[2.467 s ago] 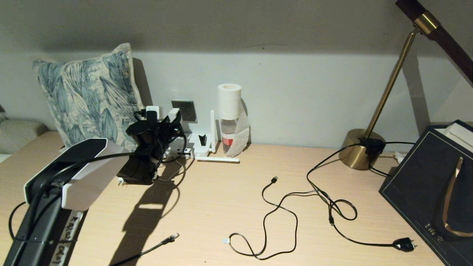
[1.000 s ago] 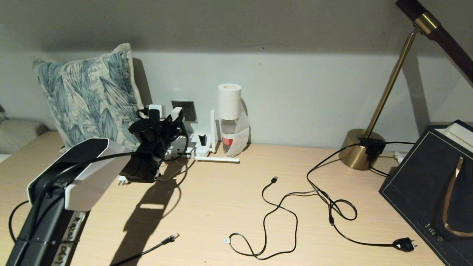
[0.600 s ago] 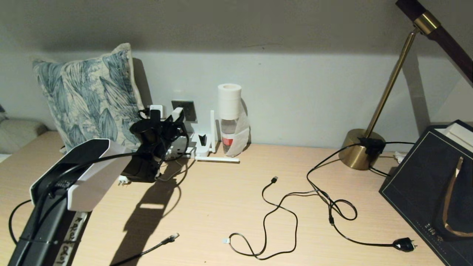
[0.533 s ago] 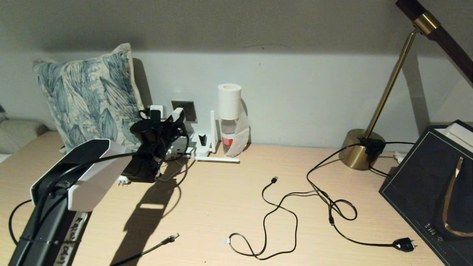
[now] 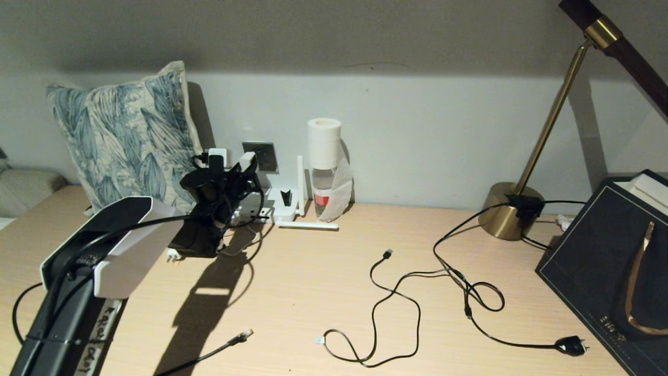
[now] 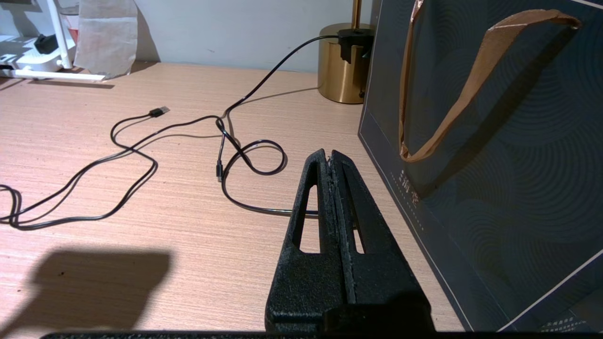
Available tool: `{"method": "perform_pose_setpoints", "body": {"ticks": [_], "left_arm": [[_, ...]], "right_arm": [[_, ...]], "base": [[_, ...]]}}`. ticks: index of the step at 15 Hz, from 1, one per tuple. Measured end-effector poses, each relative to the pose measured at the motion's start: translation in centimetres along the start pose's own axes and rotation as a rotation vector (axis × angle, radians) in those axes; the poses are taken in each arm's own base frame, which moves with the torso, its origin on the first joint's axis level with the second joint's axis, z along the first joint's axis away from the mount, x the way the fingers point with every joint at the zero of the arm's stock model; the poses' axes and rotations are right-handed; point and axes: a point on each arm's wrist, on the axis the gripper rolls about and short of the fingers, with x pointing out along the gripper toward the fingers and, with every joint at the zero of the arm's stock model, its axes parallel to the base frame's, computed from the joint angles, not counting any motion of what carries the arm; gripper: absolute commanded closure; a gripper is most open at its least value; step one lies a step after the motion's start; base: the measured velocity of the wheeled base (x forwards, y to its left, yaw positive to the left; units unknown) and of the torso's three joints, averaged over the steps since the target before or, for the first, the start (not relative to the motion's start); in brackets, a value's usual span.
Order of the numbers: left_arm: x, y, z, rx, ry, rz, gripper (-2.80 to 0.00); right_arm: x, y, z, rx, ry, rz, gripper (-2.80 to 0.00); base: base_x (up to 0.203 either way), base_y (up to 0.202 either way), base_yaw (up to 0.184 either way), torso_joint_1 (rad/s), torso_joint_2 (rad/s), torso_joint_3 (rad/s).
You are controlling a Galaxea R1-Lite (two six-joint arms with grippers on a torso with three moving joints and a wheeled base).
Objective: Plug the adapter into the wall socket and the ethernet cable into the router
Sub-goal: Plug plug into socket
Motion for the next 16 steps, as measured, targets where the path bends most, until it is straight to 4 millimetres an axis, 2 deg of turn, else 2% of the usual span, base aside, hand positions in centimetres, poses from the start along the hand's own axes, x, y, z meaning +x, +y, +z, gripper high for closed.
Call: {"method": "perform_pose_setpoints", "body": {"ticks": [16], "left_arm": [[0.18, -0.06, -0.05, 0.014, -0.008, -0.002, 0.00]], "right_arm": [[0.00, 0.00, 0.00, 0.001, 0.000, 0.000, 0.00]], "base": [[0.000, 0.000, 0.000, 0.000, 0.00, 0.000]]}}
